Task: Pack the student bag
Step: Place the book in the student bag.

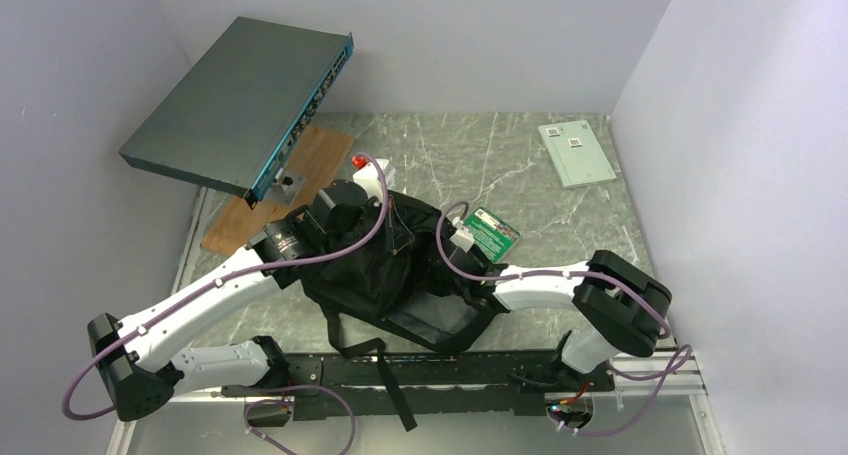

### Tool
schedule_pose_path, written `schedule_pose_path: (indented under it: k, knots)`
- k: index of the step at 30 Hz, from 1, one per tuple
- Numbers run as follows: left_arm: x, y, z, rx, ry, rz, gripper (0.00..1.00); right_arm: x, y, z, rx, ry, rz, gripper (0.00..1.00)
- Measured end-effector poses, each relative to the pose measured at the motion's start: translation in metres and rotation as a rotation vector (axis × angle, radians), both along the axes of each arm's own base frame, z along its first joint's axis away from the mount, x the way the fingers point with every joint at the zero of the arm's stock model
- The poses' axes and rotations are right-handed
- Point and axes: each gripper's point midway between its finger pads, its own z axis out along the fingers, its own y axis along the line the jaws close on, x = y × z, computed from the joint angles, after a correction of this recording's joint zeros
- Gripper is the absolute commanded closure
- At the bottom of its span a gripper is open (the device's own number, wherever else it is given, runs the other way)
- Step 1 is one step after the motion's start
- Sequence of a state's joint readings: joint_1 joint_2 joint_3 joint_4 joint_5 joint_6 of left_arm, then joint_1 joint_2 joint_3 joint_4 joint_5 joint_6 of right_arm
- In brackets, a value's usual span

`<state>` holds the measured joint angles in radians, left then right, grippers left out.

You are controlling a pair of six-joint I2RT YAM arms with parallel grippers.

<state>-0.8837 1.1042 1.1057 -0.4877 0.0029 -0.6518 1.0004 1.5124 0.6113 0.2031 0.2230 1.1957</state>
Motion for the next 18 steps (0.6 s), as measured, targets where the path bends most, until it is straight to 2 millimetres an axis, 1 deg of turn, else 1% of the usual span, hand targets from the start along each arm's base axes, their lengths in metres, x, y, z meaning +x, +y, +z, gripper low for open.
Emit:
schedule_pose_path:
  k: [1,3,5,8,11,13,18]
  knots:
    - [0.0,0.0,-0.001,0.001,0.001,0.0,1.0,-0.001,0.0,-0.002,-0.007,0.002,0.009,0.74]
    - [0.0,0.0,-0.001,0.001,0.002,0.001,1.0,0.0,0.002,-0.005,-0.019,0.001,0.017,1.0]
    - [0.0,0.0,-0.001,-0.002,0.005,0.003,1.0,0.004,0.007,-0.003,-0.022,-0.008,0.021,1.0]
    - [-0.001,0.0,-0.001,-0.003,0.01,0.006,1.0,0.014,0.018,0.009,0.007,-0.026,0.002,1.0]
    - [-0.001,0.0,-0.001,-0.004,0.014,0.007,1.0,0.018,0.02,0.014,0.032,-0.027,-0.036,1.0]
    - [-0.001,0.001,-0.002,-0.001,0.015,0.01,1.0,0.019,0.015,0.015,0.051,-0.022,-0.071,1.0]
    - [0.002,0.004,-0.002,0.007,0.006,0.031,1.0,0.011,-0.012,0.023,0.117,-0.015,-0.169,1.0]
